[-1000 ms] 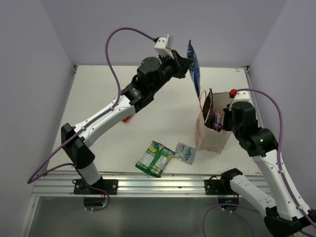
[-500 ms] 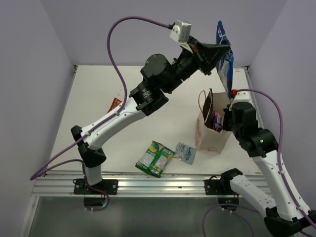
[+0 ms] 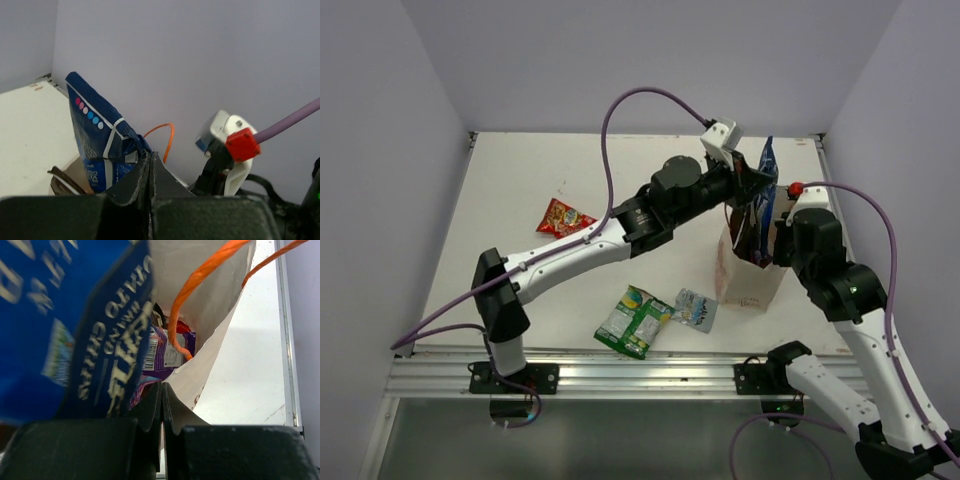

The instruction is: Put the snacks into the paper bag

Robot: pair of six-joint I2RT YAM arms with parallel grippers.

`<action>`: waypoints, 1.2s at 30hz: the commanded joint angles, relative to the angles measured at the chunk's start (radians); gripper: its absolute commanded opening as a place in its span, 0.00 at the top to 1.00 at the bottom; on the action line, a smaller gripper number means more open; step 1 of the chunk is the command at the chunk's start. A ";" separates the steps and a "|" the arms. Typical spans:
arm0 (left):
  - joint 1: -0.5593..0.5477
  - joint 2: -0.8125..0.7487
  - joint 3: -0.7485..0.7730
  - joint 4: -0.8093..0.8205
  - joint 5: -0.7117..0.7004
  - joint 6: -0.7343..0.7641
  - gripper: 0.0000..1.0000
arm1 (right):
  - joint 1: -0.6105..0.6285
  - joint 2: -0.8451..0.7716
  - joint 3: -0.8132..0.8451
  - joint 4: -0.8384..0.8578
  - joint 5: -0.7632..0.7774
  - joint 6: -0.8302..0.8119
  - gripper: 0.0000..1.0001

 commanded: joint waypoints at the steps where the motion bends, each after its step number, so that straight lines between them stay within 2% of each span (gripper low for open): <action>1: -0.003 -0.109 -0.078 0.063 0.012 -0.022 1.00 | 0.002 -0.005 0.054 -0.021 -0.006 -0.005 1.00; 6: -0.005 -0.139 -0.173 0.050 0.010 -0.030 1.00 | 0.002 -0.003 0.068 -0.034 -0.013 -0.005 1.00; 10: -0.006 -0.126 -0.179 -0.042 0.048 -0.022 1.00 | 0.004 -0.003 0.079 -0.039 -0.010 -0.004 1.00; 11: -0.008 -0.120 -0.178 -0.056 0.058 -0.016 0.93 | 0.002 -0.005 0.080 -0.039 -0.009 -0.004 1.00; 12: -0.012 -0.118 -0.178 -0.070 0.059 -0.007 0.81 | 0.002 -0.005 0.080 -0.040 -0.007 -0.005 1.00; 13: -0.017 -0.116 -0.181 -0.088 0.055 0.016 0.59 | 0.002 -0.003 0.079 -0.041 -0.009 -0.005 1.00; 14: -0.028 -0.124 -0.187 -0.091 0.046 0.030 0.47 | 0.002 -0.002 0.079 -0.039 -0.007 -0.004 1.00; 16: -0.040 -0.141 -0.211 -0.093 0.009 0.070 0.34 | 0.004 0.000 0.077 -0.039 -0.009 -0.005 1.00; 20: -0.089 -0.276 -0.314 -0.052 -0.141 0.141 0.33 | 0.002 -0.003 0.077 -0.039 -0.007 -0.005 1.00; 24: -0.147 -0.529 -0.616 0.119 -0.408 0.207 0.31 | 0.002 0.000 0.073 -0.037 -0.009 -0.007 1.00; 27: -0.158 -0.664 -0.736 0.015 -0.627 0.155 0.30 | 0.002 0.000 0.068 -0.033 -0.012 -0.007 1.00; 29: -0.153 -0.681 -0.780 -0.145 -0.719 0.104 0.28 | 0.002 0.000 0.068 -0.030 -0.012 -0.008 1.00; 31: -0.150 -0.661 -0.834 -0.346 -0.729 0.008 0.24 | 0.004 0.000 0.066 -0.030 -0.013 -0.008 1.00; 34: -0.147 -0.610 -0.948 -0.438 -0.666 -0.109 0.22 | 0.002 -0.002 0.062 -0.028 -0.018 -0.007 1.00; 36: -0.149 -0.600 -1.058 -0.423 -0.613 -0.145 0.20 | 0.002 -0.006 0.062 -0.028 -0.015 -0.008 1.00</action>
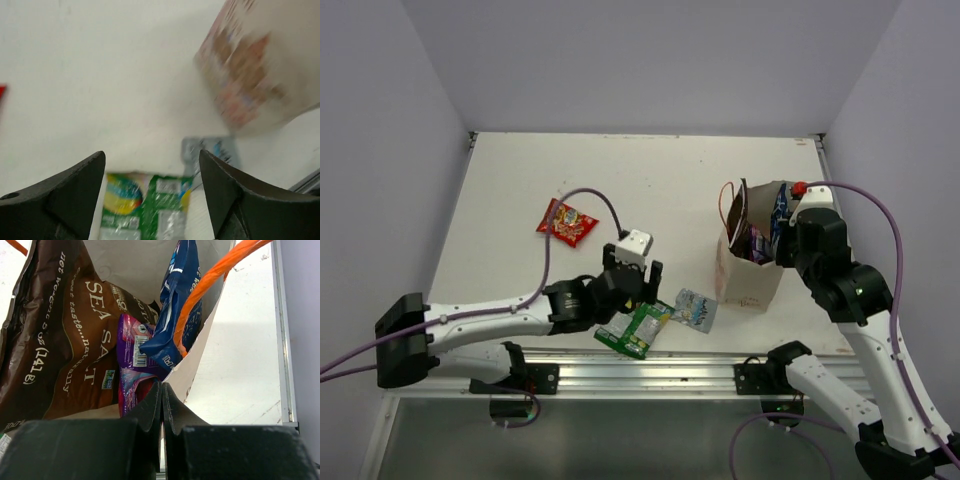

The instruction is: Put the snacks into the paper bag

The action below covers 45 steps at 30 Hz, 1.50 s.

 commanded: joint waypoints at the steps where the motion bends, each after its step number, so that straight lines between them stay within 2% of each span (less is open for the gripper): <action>1: -0.003 0.066 -0.188 -0.170 0.017 -0.159 0.20 | 0.002 -0.012 0.019 0.021 -0.016 -0.008 1.00; 6: -0.003 0.073 -0.278 -0.178 0.064 -0.212 0.18 | 0.002 -0.009 0.020 0.019 -0.018 -0.008 1.00; 12: -0.003 0.118 -0.350 -0.091 0.129 -0.221 0.17 | 0.004 -0.012 0.022 0.019 -0.018 -0.005 1.00; 16: -0.003 0.132 -0.403 0.035 0.211 -0.230 0.17 | 0.002 -0.013 0.023 0.016 -0.016 -0.004 1.00; 20: -0.003 0.193 -0.398 0.043 0.228 -0.235 0.17 | 0.002 -0.010 0.022 0.018 -0.016 -0.005 1.00; 22: -0.003 0.214 -0.404 0.071 0.250 -0.230 0.23 | 0.002 -0.009 0.020 0.019 -0.018 -0.004 1.00; 23: -0.003 0.219 -0.409 0.110 0.270 -0.229 0.28 | 0.002 -0.009 0.020 0.019 -0.016 -0.005 1.00; 24: -0.003 0.224 -0.406 0.118 0.270 -0.229 0.57 | 0.004 -0.012 0.020 0.021 -0.016 -0.005 1.00; 26: -0.005 0.233 -0.395 0.108 0.259 -0.239 1.00 | 0.002 -0.012 0.020 0.018 -0.016 -0.004 1.00; 28: -0.005 0.218 -0.386 0.092 0.250 -0.238 1.00 | 0.002 -0.012 0.020 0.019 -0.015 -0.005 1.00; 31: -0.005 0.166 -0.316 0.010 0.198 -0.203 1.00 | 0.002 -0.009 0.020 0.019 -0.016 -0.005 1.00; 34: -0.003 0.133 -0.133 -0.066 0.097 -0.103 1.00 | 0.002 -0.007 0.016 0.021 -0.016 -0.004 1.00; 39: -0.003 0.217 0.339 -0.126 -0.011 0.087 1.00 | 0.002 -0.009 0.017 0.021 -0.019 -0.004 1.00; 41: -0.003 0.267 0.495 -0.101 -0.025 0.135 1.00 | 0.002 -0.009 0.014 0.022 -0.019 -0.007 1.00; 45: -0.005 0.329 0.669 0.055 -0.022 0.250 1.00 | 0.002 -0.003 0.013 0.024 -0.025 -0.008 1.00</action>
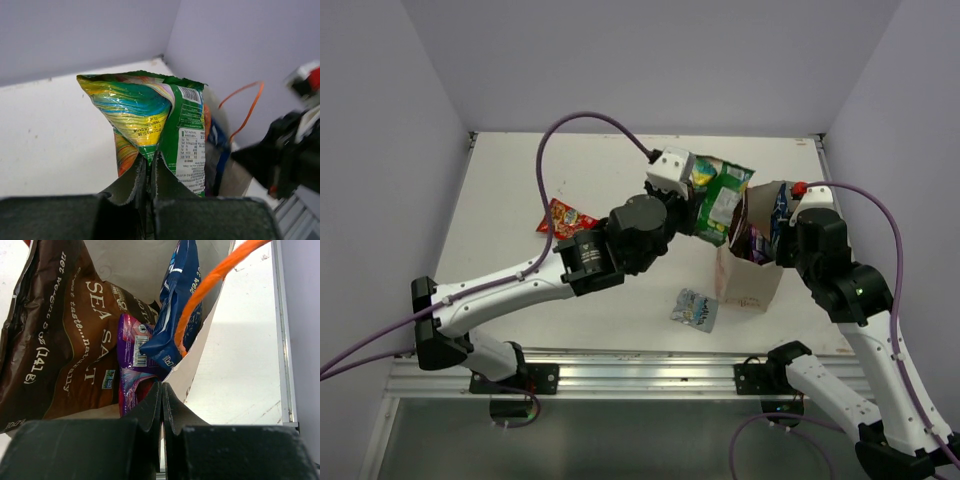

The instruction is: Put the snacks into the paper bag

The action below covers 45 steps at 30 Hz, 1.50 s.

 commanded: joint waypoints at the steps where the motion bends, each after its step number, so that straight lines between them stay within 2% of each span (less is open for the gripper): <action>1: 0.000 0.060 0.139 0.141 -0.048 0.156 1.00 | 0.002 0.001 0.013 0.024 -0.024 -0.008 1.00; 3: 0.000 0.109 0.225 0.214 -0.028 0.189 1.00 | 0.002 0.002 0.014 0.024 -0.026 -0.008 1.00; 7: 0.001 0.214 0.347 0.224 0.000 0.199 1.00 | 0.004 0.001 0.014 0.024 -0.026 -0.008 1.00; 12: 0.001 0.266 0.253 0.390 0.073 0.180 1.00 | 0.002 -0.001 0.013 0.024 -0.029 -0.007 1.00; 15: 0.001 0.303 0.220 0.409 0.082 0.158 1.00 | 0.002 -0.004 0.014 0.023 -0.030 -0.008 1.00; 19: 0.001 0.356 0.265 0.322 0.119 0.123 1.00 | 0.002 -0.007 0.013 0.024 -0.027 -0.008 1.00; 23: 0.000 0.419 0.331 0.161 0.122 0.085 1.00 | 0.002 -0.005 0.007 0.027 -0.029 -0.008 1.00; 27: -0.003 0.488 0.355 0.057 0.199 0.049 1.00 | 0.004 -0.007 0.003 0.029 -0.026 -0.008 1.00; 35: -0.022 0.576 0.374 -0.135 0.159 0.000 1.00 | 0.002 -0.016 0.005 0.026 -0.018 -0.008 1.00; 41: -0.022 0.661 0.479 -0.288 0.148 0.009 1.00 | 0.002 -0.013 0.003 0.029 -0.017 -0.007 1.00; 45: -0.022 0.702 0.550 -0.324 0.165 0.003 1.00 | 0.002 -0.017 0.005 0.027 -0.017 -0.005 1.00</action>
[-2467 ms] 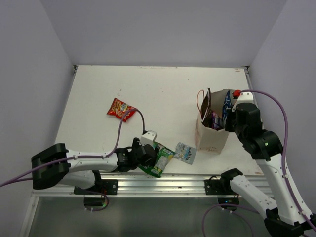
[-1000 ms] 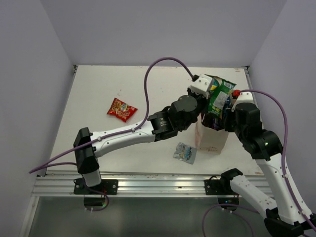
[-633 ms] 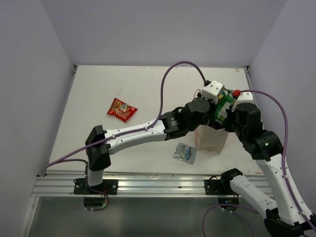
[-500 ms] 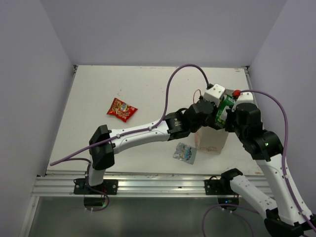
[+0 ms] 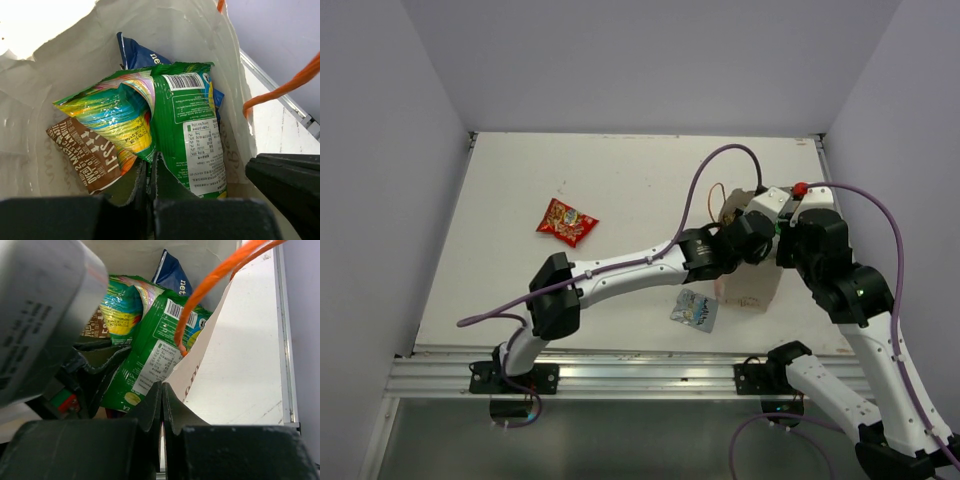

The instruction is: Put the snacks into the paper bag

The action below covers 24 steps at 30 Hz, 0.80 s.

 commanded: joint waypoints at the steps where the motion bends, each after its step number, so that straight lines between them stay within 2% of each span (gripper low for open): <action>1: -0.005 0.041 0.029 -0.117 0.029 -0.004 1.00 | 0.003 -0.011 0.006 0.027 -0.008 -0.005 1.00; 3: -0.005 -0.002 -0.007 -0.032 0.040 0.021 0.99 | 0.004 -0.010 0.003 0.027 -0.007 -0.005 1.00; 6: -0.008 -0.089 -0.050 0.103 -0.010 0.074 0.63 | 0.003 -0.005 0.005 0.027 -0.011 -0.006 1.00; 9: -0.015 -0.186 -0.078 0.229 -0.096 0.146 0.44 | 0.003 -0.005 0.005 0.029 -0.012 -0.006 1.00; 13: -0.026 -0.338 -0.182 0.436 -0.242 0.229 0.43 | 0.003 0.000 0.005 0.029 -0.014 -0.006 1.00; 17: -0.023 -0.582 -0.539 0.643 -0.493 0.277 0.28 | 0.003 -0.006 0.003 0.031 -0.011 -0.006 1.00; 18: -0.016 -0.614 -0.591 0.656 -0.566 0.277 0.22 | 0.003 -0.005 0.003 0.029 -0.011 -0.006 1.00; 20: 0.068 -0.692 -0.694 0.485 -0.572 0.108 0.19 | 0.003 -0.005 0.003 0.029 -0.014 -0.008 1.00; 21: 0.122 -0.712 -0.719 0.379 -0.476 0.008 0.18 | 0.003 -0.005 0.003 0.031 -0.015 -0.008 1.00; 22: 0.270 -0.747 -0.795 0.242 -0.417 -0.114 0.18 | 0.003 -0.005 0.003 0.031 -0.014 -0.008 1.00; 24: 0.421 -0.774 -0.889 0.251 -0.280 -0.139 0.16 | 0.004 -0.003 0.000 0.032 -0.018 -0.008 1.00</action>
